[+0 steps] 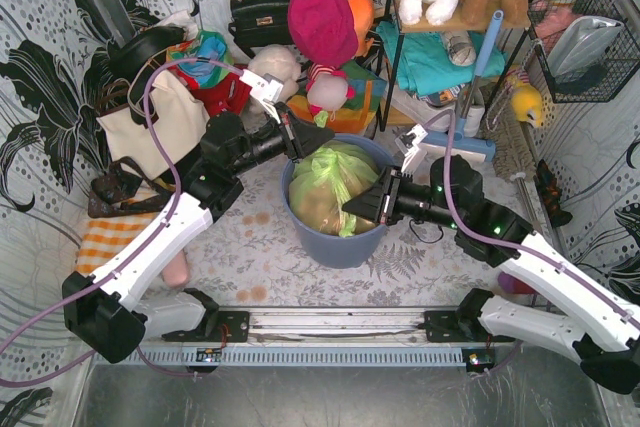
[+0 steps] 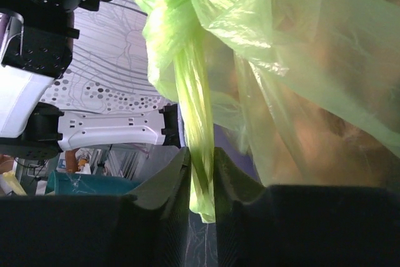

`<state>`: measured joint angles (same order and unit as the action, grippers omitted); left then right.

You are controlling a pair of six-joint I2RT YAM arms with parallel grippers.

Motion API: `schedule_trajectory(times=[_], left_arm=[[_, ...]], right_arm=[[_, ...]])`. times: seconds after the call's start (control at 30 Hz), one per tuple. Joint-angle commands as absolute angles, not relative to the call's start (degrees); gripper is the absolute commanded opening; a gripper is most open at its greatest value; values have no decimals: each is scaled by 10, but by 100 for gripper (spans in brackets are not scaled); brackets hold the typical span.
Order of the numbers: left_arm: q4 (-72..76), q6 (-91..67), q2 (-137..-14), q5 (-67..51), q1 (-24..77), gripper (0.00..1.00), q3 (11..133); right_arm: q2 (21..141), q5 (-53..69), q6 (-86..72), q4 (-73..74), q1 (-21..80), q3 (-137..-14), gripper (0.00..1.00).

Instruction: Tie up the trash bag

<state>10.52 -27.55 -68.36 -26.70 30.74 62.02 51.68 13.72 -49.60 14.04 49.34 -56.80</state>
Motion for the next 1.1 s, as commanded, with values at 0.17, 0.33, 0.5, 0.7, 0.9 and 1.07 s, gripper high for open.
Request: schedule_trajectory(times=[0.17,0.33,0.5,0.7,0.9,1.07], left_arm=[[125,-269,-678,-264,307,1,637],[126,-271,-679,-264,306,1,637],[125,-270,-678,-264,307,1,637],[124,-271,-678,-264,307,1,639],[117,-267,-676,-264,307,1,642],[116,-266,-676,-263,306,1,642]], right_arm=[[491,154,-511,127,491,-567,9],[486,158,-511,127,491,-567,8],[471,139,-512,126,491,-568,9],[468,127,-506,138,491,-578,12],[473,112,-502,150,491,-584,7],[472,124,-501,135,491,-585,0]])
